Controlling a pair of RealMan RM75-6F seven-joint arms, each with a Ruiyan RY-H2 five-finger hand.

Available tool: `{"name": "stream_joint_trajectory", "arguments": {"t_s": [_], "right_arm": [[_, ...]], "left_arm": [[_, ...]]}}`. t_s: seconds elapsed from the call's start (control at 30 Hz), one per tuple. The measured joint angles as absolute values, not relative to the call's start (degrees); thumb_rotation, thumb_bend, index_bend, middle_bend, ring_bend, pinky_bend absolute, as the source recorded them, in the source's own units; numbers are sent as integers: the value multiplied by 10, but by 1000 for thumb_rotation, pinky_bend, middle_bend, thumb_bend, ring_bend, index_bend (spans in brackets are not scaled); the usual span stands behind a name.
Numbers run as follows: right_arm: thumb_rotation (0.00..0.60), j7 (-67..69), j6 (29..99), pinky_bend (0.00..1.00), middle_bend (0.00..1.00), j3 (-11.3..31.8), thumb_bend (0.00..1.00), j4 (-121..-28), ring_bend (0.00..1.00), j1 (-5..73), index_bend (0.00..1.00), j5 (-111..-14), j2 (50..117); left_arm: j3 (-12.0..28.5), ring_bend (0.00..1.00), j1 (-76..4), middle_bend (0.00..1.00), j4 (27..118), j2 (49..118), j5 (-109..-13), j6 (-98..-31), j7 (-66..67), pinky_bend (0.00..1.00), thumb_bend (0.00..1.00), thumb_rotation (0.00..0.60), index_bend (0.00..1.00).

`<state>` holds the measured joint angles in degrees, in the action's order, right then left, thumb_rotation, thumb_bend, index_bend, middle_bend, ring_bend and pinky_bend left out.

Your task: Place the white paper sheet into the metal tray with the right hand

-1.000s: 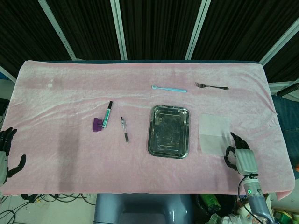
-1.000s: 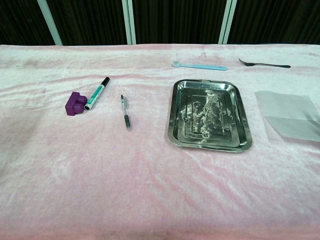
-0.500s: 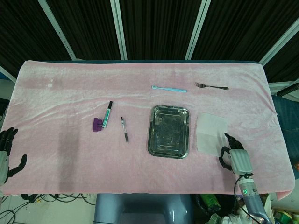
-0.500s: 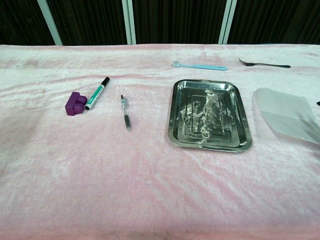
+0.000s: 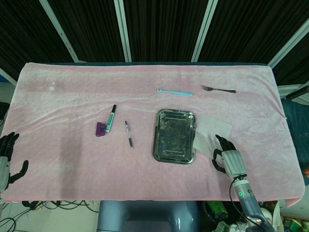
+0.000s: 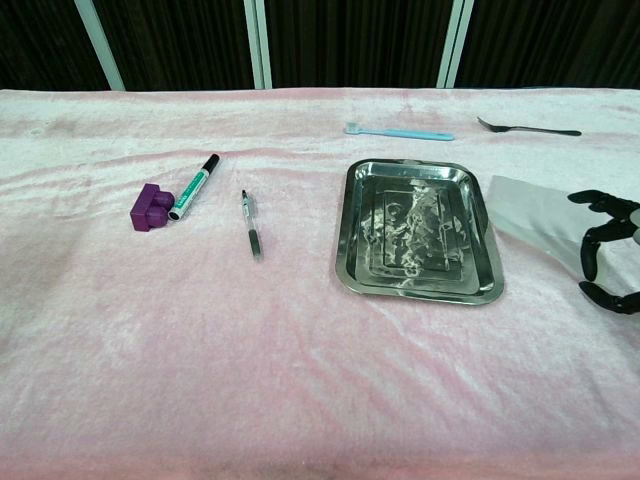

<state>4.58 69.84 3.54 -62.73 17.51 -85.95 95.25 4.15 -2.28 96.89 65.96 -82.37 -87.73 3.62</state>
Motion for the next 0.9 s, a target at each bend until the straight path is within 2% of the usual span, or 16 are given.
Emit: {"name": "stream_joint_trajectory", "arguments": {"t_s": [0.27,0.67,0.9], "right_arm": [[600,-24,683,167,54,52,396,-690,93,202,660,-852,943],[600,-76,688,167,54,48,396,-727,92,215,660,-860,942],[600,-160,671,167,54,57,396,-777,93,226,660,-833,939]], "left_arm": [[41,0,-23,34,969,659,-825,-877,34,0,407,600,71],[41,0,-22,34,970,658,-824,-877,34,0,407,600,71],[41,0,-23,34,970,658,-823,-875,33,0,406,600,71]]}}
